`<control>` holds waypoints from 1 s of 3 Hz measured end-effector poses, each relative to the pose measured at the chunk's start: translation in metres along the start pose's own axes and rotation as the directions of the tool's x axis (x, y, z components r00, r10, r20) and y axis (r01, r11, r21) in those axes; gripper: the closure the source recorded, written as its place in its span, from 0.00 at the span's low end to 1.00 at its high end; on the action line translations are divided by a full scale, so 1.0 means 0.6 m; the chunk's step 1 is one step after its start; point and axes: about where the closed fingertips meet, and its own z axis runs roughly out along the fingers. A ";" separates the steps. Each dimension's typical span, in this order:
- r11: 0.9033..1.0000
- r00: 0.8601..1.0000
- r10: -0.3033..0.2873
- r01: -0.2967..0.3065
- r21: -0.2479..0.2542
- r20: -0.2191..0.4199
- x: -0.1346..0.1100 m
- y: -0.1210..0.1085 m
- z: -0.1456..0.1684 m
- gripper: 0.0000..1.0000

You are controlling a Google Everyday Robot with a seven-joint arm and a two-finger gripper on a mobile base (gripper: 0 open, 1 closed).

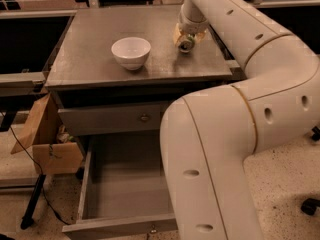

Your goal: Pick green can from middle drawer and place on counter

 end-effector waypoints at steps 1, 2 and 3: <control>0.999 0.999 -0.015 0.014 -0.033 -0.034 0.012 -0.011 0.016 0.61; 0.999 0.999 -0.016 0.014 -0.033 -0.034 0.011 -0.011 0.014 0.38; 0.998 0.999 -0.034 0.032 -0.055 -0.037 0.017 -0.023 0.009 0.16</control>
Offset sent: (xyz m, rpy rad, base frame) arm 0.0110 -0.0361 0.0054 0.0518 0.0507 0.0884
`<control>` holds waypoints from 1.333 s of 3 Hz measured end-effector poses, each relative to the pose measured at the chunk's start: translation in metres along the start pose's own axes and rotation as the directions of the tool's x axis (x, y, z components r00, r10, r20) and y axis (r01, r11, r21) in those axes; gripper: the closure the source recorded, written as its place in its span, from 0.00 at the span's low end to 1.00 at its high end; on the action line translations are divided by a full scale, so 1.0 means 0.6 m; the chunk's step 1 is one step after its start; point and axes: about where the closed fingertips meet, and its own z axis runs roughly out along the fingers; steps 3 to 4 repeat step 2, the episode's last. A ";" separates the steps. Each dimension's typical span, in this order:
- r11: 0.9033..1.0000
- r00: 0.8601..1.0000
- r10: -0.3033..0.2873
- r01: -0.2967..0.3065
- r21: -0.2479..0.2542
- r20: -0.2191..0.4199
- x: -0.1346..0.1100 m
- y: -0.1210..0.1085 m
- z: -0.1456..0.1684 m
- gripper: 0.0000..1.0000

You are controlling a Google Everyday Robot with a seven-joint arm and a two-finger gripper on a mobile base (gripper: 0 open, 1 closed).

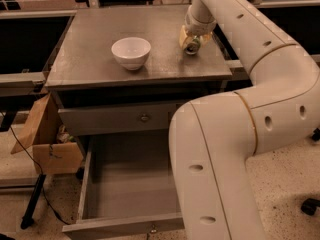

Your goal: Pick green can from middle drawer and place on counter

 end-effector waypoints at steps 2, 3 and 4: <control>1.000 1.000 -0.005 0.005 -0.004 0.001 0.000 -0.001 -0.002 0.00; 1.000 1.000 -0.005 0.005 -0.004 0.001 0.000 -0.001 -0.002 0.00; 1.000 1.000 -0.005 0.005 -0.004 0.001 0.000 -0.001 -0.002 0.00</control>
Offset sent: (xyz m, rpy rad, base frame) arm -0.0002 -0.0008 0.0011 0.0011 -0.0006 0.0064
